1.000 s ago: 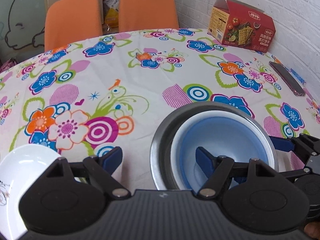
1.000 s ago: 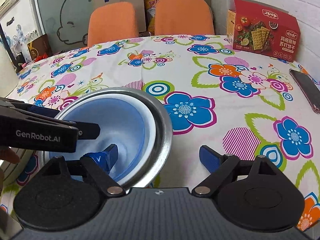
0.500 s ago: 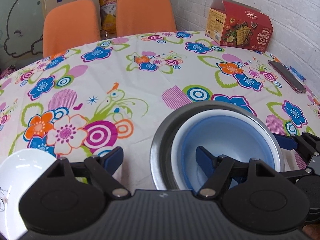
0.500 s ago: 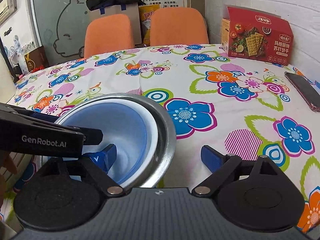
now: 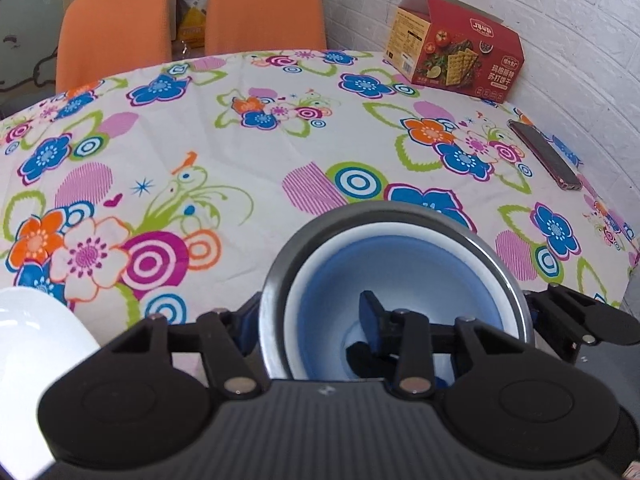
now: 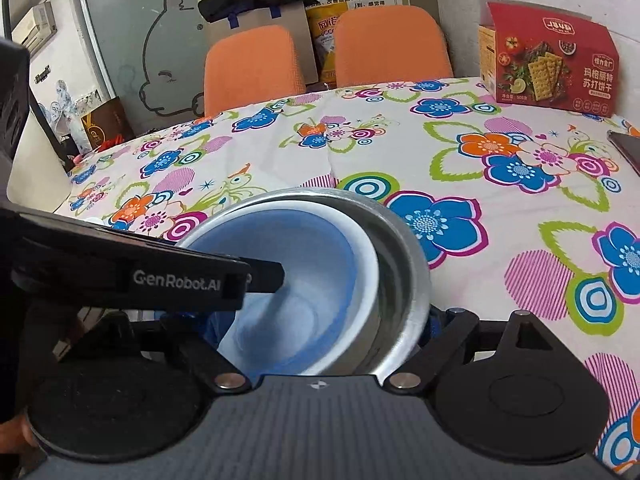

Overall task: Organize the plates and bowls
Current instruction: 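Lower the blue bowl into the white bowl and open the left gripper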

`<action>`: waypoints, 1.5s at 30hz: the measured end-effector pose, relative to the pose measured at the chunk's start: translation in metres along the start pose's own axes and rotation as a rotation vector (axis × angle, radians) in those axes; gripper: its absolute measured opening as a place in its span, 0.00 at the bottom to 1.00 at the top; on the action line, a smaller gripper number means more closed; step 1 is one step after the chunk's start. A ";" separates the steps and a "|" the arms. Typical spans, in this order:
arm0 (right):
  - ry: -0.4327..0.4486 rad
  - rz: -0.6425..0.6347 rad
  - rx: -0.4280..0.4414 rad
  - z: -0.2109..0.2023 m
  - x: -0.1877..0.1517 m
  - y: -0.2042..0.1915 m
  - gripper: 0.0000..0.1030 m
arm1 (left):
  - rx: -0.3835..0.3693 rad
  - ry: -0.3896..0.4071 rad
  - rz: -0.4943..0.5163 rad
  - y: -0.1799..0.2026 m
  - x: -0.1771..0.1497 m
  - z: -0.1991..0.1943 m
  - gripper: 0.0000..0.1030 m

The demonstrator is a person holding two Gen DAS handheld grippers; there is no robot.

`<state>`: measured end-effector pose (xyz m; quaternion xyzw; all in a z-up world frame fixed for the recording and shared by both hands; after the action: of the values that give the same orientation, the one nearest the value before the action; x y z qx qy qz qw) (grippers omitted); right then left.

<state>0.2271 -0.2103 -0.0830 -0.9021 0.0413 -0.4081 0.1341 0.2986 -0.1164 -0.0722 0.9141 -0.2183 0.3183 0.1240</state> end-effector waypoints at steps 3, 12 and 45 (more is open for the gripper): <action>0.000 0.024 -0.009 -0.006 0.001 0.011 0.73 | -0.011 -0.009 0.009 -0.003 0.001 0.001 0.40; 0.006 -0.024 0.043 -0.010 0.001 0.005 0.53 | -0.023 -0.012 -0.008 -0.002 0.001 0.002 0.35; -0.086 -0.189 0.362 0.002 -0.023 -0.192 0.61 | 0.292 0.040 -0.300 -0.159 -0.085 -0.143 0.35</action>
<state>0.2066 -0.0210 -0.0479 -0.8797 -0.1231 -0.3808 0.2568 0.2394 0.1022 -0.0309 0.9382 -0.0288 0.3426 0.0405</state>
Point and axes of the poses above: each gripper's, at about its wrist camera, not at the fingertips, and z roughly the way its jaws point, y to its right, x to its top, the point moved 5 cm from there along z, roughly the way its jaws point, and after that the axes turned 6 degrees about z, right-handed, at the moved point
